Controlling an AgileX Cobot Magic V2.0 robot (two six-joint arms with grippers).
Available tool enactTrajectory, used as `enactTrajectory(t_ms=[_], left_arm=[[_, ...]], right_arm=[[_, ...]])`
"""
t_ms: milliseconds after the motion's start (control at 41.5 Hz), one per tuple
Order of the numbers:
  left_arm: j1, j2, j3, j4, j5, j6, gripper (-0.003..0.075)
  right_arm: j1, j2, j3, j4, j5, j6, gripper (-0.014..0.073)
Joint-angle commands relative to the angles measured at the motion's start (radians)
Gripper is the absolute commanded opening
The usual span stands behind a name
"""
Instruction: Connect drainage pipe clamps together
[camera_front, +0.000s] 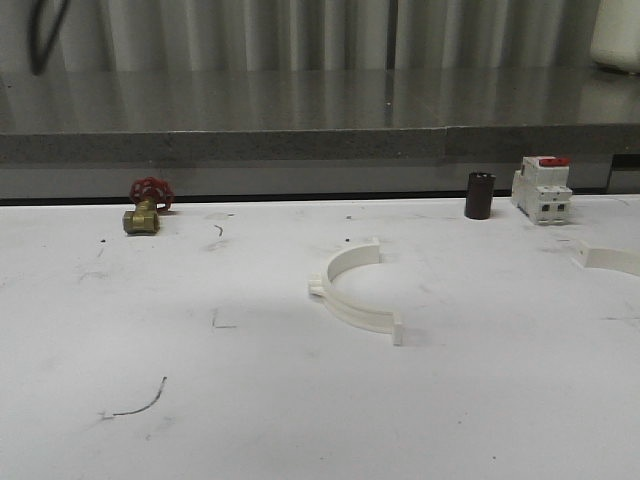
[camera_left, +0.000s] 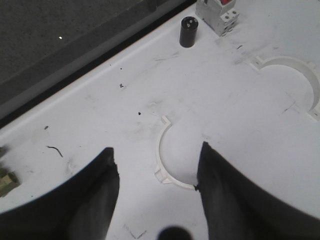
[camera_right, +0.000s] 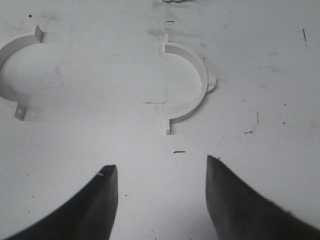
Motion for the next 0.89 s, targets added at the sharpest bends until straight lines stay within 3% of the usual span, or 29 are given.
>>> enactTrajectory(t_ms=[0,313,530,867], left_arm=[[-0.002,-0.172,0.094,-0.001,-0.106,0.024,0.0357],[-0.002,-0.59,0.539,0.002,-0.246,0.024,0.0357],[-0.002,-0.844,0.794,-0.008,-0.25,0.024,0.0357],[-0.002,-1.093,1.011,-0.008,-0.25,0.024,0.0357]], right_arm=[[-0.005,0.0,-0.028,-0.001,-0.064,-0.004,0.0428],[-0.005,0.0,-0.028,-0.001,-0.064,-0.004,0.0428],[-0.005,0.0,-0.028,-0.001,-0.064,-0.004,0.0428],[-0.005,0.0,-0.028,-0.001,-0.064,-0.004,0.0428]])
